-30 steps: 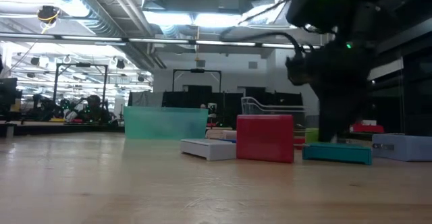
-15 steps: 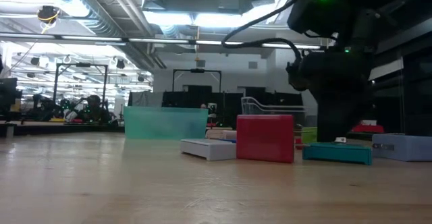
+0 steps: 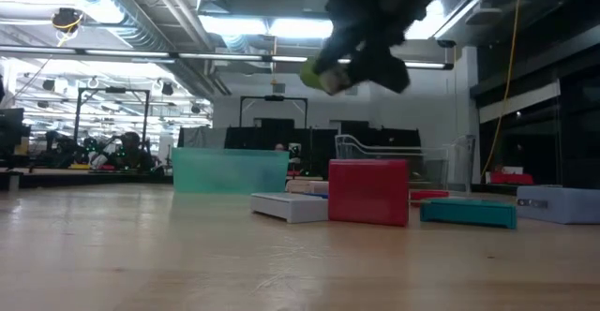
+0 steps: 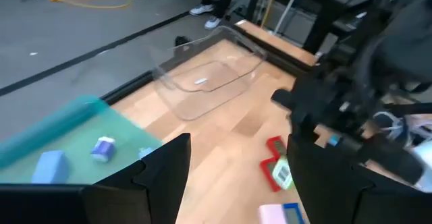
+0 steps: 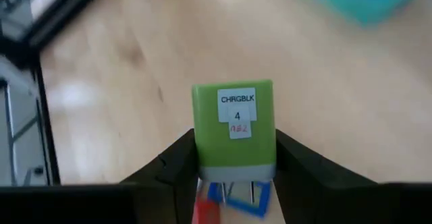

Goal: Pick & Place Office items
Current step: Put the green charger adapter into the green bin, then put the red charger adapter into the green bin

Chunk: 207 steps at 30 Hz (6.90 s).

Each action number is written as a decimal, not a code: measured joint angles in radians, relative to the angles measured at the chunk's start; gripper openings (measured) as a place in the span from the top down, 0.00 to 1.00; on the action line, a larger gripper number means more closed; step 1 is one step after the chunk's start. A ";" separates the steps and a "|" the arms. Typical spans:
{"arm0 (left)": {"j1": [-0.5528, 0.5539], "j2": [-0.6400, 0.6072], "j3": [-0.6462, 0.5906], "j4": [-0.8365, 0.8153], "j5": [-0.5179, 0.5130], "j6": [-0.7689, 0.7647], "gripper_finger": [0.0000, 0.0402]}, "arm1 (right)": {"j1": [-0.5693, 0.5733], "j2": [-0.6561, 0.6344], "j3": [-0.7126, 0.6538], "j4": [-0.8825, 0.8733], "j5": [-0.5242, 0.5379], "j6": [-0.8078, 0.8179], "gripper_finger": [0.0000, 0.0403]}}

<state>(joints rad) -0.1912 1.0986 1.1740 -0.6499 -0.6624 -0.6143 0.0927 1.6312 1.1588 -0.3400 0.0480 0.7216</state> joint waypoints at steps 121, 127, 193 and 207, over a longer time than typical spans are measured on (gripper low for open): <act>-0.018 0.870 0.140 0.423 0.762 0.653 0.40 | -0.225 0.051 1.130 -0.699 0.068 -0.469 0.34; -0.013 0.914 0.140 0.448 0.777 0.636 0.40 | -0.225 0.051 1.130 -0.693 0.068 -0.468 0.34; 0.603 -0.274 -0.657 0.804 0.732 0.202 0.71 | -0.204 -0.299 0.581 -0.314 0.042 -0.584 0.34; 0.787 -0.046 -0.659 0.769 0.789 0.257 0.71 | -0.204 -0.784 -0.223 0.178 0.256 -0.231 0.34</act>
<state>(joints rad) 0.5958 1.0527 0.5152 0.1192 0.1269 -0.3575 -0.1112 0.8471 0.9362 -0.1616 0.3043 0.4904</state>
